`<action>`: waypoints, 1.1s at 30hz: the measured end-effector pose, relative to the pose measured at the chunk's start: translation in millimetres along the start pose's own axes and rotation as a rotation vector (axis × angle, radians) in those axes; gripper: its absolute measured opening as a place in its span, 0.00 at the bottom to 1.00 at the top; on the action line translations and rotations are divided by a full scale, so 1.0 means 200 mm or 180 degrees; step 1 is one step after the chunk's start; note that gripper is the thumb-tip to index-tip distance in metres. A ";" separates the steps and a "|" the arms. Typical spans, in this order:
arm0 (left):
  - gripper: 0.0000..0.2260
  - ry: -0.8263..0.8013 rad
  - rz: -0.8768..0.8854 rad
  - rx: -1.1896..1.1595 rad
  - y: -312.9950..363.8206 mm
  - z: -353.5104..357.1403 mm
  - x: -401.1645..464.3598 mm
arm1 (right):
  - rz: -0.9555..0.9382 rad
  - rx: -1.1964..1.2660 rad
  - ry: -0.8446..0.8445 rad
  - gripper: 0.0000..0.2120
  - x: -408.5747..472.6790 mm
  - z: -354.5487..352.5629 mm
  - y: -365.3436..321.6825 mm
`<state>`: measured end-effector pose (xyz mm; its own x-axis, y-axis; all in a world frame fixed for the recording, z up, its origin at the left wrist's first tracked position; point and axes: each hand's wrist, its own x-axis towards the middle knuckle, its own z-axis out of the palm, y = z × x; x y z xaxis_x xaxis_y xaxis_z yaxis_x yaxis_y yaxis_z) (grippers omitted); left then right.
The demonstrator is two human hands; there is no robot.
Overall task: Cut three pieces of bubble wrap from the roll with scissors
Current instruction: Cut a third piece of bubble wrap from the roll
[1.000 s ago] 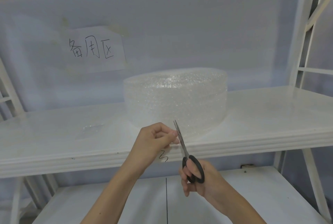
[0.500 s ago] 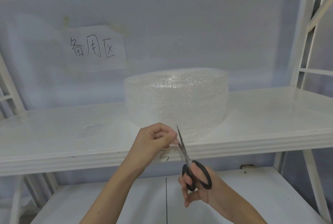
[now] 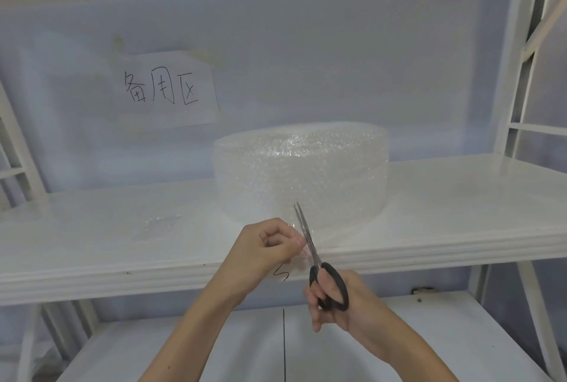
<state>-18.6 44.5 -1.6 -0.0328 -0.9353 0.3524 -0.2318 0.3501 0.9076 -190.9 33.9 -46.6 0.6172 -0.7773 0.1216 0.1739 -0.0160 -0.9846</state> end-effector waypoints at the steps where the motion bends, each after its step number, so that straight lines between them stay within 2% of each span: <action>1: 0.04 -0.0007 0.0005 0.0023 0.00 0.00 0.00 | 0.0019 -0.0029 0.0057 0.21 0.00 0.00 0.00; 3: 0.04 -0.0032 0.0004 0.0059 -0.01 0.00 0.00 | 0.0079 -0.0111 0.0173 0.24 0.00 0.00 0.00; 7: 0.05 -0.0099 0.0017 0.0195 0.00 0.00 0.00 | 0.0192 -0.0132 0.0329 0.19 0.00 0.01 0.01; 12: 0.21 -0.0079 -0.0102 -0.0209 0.04 -0.01 0.02 | 0.0215 -0.0219 0.0355 0.19 -0.01 0.00 0.01; 13: 0.22 -0.0057 -0.0119 -0.0206 0.05 0.00 0.03 | 0.0200 -0.0262 0.0349 0.17 -0.01 0.00 0.01; 16: 0.15 0.0077 -0.0072 0.0131 0.04 0.04 0.05 | 0.0182 -0.0306 0.0270 0.14 -0.02 0.01 0.00; 24: 0.15 0.0440 0.0089 0.0032 0.02 0.05 0.04 | 0.0052 -0.0337 0.0259 0.18 -0.01 -0.02 -0.01; 33: 0.16 0.0341 0.0184 -0.0045 0.02 0.06 0.03 | 0.0227 -0.0670 0.0299 0.16 0.00 -0.02 0.00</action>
<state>-31.2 39.2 2.0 0.0587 -0.9028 0.4260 -0.2188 0.4047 0.8879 -194.1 31.3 -47.3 0.5465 -0.8361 0.0483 -0.0374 -0.0820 -0.9959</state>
